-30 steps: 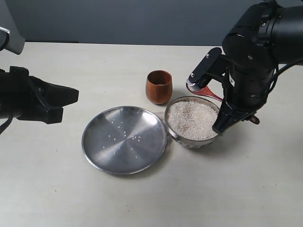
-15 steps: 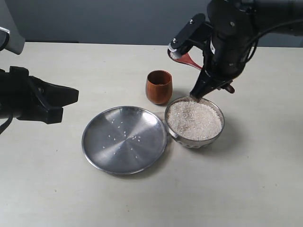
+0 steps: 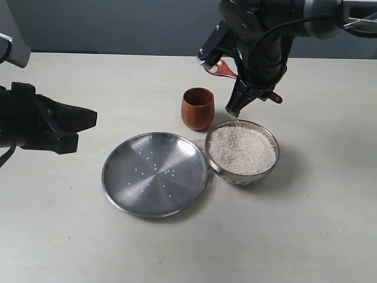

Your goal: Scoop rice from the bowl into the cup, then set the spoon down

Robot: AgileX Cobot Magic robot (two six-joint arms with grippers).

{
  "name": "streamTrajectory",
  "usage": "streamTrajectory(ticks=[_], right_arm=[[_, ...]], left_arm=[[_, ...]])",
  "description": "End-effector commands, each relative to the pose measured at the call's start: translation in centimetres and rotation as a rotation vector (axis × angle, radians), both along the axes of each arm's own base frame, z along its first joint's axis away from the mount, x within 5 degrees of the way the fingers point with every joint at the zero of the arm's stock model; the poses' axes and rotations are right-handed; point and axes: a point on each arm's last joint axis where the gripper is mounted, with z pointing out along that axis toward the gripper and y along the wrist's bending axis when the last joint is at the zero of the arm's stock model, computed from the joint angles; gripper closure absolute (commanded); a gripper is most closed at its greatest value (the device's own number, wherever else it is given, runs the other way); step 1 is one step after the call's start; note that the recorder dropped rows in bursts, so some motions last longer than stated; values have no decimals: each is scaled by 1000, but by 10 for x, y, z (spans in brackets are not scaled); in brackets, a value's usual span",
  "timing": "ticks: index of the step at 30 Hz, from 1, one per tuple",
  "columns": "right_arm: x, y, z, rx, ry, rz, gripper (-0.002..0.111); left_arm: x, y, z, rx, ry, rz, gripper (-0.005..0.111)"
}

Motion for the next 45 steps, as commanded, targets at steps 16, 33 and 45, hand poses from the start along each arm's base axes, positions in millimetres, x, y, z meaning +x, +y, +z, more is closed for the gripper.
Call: streamTrajectory(ticks=[16, 33, 45], right_arm=[[10, 11, -19, -127, -63, 74, 109], [9, 27, -40, -228, -94, 96, 109], [3, 26, -40, -282, -64, 68, 109]], left_arm=[[2, 0, 1, 7, -9, 5, 106], [2, 0, 1, 7, -9, 5, 106], [2, 0, 1, 8, -9, 6, 106]])
